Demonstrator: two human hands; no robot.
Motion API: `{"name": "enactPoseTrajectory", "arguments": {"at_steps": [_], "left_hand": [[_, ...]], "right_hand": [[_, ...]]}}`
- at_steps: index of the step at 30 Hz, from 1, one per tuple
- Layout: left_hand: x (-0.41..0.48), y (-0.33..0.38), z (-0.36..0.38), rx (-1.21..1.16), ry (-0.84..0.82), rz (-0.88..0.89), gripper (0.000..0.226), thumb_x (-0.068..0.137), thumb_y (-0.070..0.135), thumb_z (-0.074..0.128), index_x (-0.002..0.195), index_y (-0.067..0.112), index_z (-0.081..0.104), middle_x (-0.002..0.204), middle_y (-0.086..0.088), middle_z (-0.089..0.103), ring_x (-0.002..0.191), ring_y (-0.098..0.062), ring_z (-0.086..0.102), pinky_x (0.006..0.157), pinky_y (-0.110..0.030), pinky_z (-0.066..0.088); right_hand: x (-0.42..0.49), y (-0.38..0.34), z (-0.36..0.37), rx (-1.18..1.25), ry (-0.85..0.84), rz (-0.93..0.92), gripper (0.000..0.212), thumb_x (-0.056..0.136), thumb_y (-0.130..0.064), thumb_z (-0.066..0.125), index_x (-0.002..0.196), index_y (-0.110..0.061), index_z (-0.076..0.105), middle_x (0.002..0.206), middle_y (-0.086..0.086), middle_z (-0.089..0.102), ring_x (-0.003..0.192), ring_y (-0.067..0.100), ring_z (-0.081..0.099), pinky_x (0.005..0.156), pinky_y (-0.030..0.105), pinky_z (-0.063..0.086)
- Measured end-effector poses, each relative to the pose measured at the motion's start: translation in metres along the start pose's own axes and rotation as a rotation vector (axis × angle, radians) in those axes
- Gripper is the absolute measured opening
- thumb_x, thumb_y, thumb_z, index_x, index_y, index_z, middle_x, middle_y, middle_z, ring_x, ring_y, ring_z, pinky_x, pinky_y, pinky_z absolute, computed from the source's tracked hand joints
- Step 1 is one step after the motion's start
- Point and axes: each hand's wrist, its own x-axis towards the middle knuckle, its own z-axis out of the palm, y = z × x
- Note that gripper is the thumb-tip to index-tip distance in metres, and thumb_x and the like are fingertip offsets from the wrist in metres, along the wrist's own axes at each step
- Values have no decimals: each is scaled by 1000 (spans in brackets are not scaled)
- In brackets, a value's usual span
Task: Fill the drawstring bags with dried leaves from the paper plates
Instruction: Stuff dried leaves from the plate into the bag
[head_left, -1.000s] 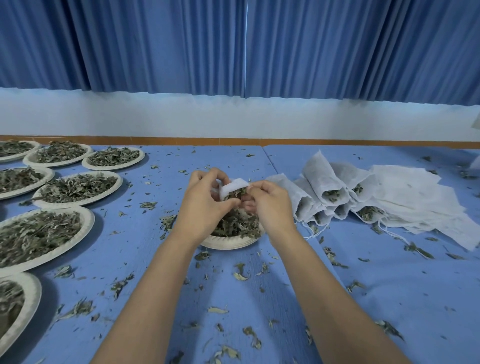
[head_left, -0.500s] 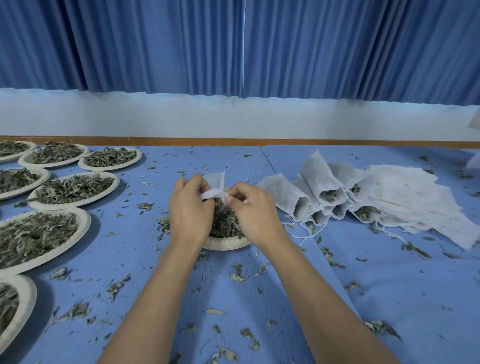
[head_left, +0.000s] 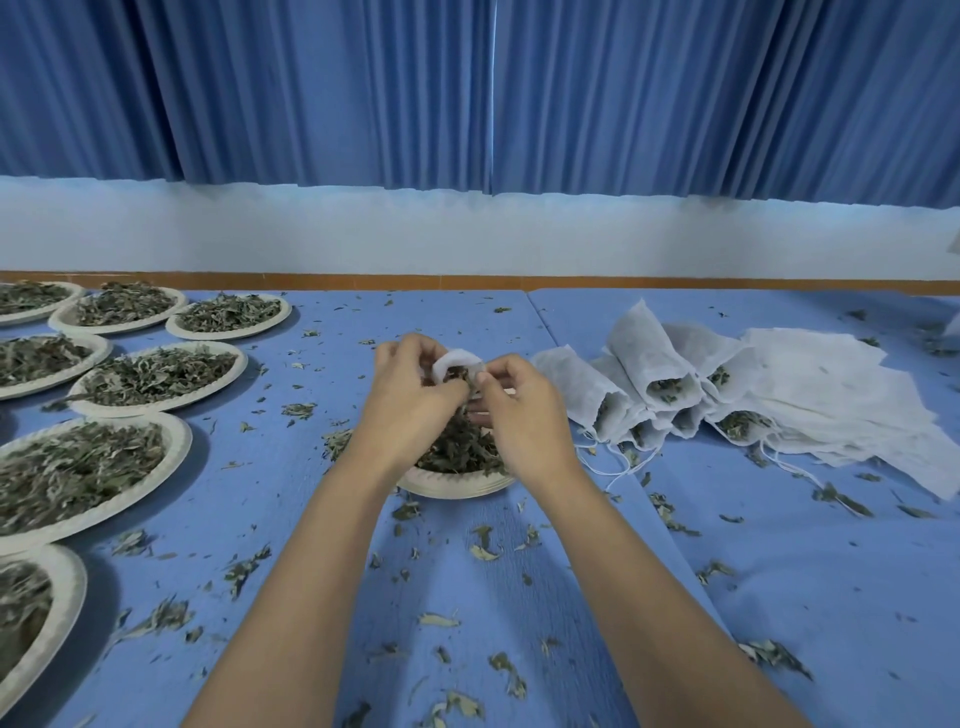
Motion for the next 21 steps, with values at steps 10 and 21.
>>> {"name": "enactPoseTrajectory", "arguments": {"at_steps": [10, 21], "left_hand": [[-2, -11, 4, 146, 229, 131, 34, 77, 13, 74, 62, 21, 45, 71, 3, 46, 60, -8, 40, 53, -13, 34], [-3, -14, 7, 264, 363, 153, 36, 76, -10, 51, 61, 19, 38, 69, 4, 40, 59, -7, 36, 53, -13, 32]], "right_hand": [[1, -1, -3, 81, -42, 38, 25, 95, -7, 50, 75, -19, 57, 73, -2, 63, 71, 15, 65, 71, 27, 54], [-2, -5, -9, 144, -152, 49, 23, 89, -4, 56, 70, -16, 60, 75, 9, 58, 76, 22, 50, 81, 45, 45]]}}
